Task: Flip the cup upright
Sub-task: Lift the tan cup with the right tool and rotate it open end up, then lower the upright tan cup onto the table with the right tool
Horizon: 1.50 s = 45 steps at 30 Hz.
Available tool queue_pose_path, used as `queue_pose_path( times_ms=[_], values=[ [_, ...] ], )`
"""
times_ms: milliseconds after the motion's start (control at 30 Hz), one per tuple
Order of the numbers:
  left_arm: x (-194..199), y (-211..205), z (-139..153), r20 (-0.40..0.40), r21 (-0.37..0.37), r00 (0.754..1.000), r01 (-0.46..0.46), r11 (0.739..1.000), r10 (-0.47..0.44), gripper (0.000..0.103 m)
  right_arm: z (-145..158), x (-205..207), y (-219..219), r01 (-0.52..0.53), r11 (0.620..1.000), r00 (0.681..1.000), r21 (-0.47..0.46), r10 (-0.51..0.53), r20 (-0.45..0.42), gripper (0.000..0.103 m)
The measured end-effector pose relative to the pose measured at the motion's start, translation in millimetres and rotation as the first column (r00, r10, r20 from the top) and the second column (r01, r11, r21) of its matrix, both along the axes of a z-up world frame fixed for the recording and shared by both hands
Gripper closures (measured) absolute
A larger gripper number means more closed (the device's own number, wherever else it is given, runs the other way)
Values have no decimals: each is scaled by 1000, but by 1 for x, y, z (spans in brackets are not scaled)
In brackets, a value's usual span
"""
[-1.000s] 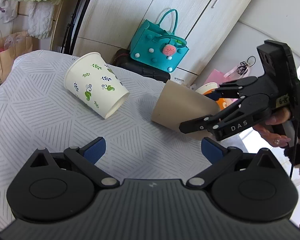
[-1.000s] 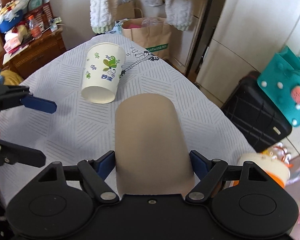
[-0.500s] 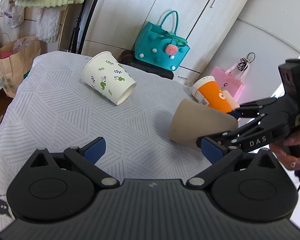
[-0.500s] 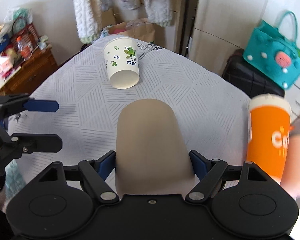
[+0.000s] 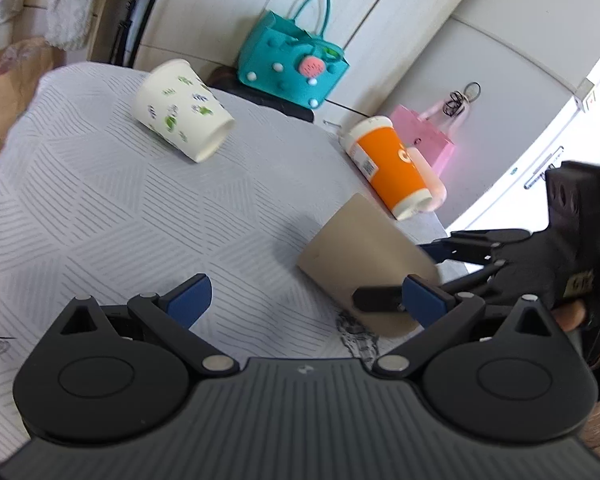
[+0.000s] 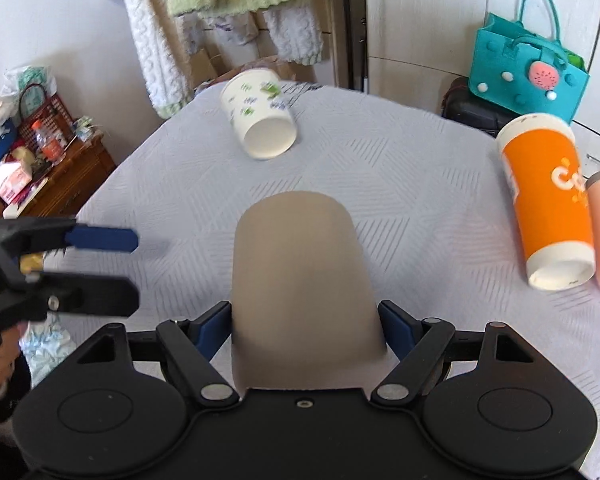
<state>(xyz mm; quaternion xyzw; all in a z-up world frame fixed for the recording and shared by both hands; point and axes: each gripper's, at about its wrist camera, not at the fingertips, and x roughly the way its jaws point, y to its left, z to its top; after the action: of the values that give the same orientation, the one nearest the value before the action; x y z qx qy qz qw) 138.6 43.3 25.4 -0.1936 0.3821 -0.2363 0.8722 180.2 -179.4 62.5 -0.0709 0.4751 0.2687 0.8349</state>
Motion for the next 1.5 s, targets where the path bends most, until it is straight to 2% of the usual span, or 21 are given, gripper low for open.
queue_pose_path(
  times_ms=[133,233,367,433,600,700,800,933,1000,1300,1500],
  values=[
    [5,-8,-3,-30,-14,1000,9,1000,-9,0,-4,-8,0,-45,999,998,-5,46,50,20],
    [8,-13,-6,-58,-42,998,15,999,-17,0,-2,-5,-4,-82,997,996,12,82,46,19],
    [18,-20,-13,-131,-142,990,27,990,-46,0,7,-4,-12,-158,987,987,34,156,47,11],
    [24,-26,-17,-169,-187,983,33,982,-65,0,9,-5,-15,-190,981,981,28,189,43,11],
    [37,-51,-23,-221,-199,971,46,979,-90,0,8,-2,-22,-239,970,971,50,240,-7,11],
    [45,-55,-29,-254,-225,961,48,973,-106,0,8,-1,-23,-268,962,963,47,268,-8,11],
    [50,-55,-29,-249,-216,964,35,976,-90,1,9,5,-21,-282,958,959,44,283,-20,11],
    [54,-58,-34,-264,-252,959,38,967,-106,6,8,11,-15,-314,949,949,7,314,-41,11],
    [52,-61,-33,-253,-227,964,20,974,-79,12,6,16,-12,-322,947,946,-1,321,-50,12],
    [47,-66,-27,-193,-183,979,31,983,-67,14,-4,21,-10,-344,939,937,11,344,-62,16],
    [36,-72,-17,-104,-119,992,64,991,-76,19,-2,9,-15,-334,943,943,4,334,-3,16]
  ],
)
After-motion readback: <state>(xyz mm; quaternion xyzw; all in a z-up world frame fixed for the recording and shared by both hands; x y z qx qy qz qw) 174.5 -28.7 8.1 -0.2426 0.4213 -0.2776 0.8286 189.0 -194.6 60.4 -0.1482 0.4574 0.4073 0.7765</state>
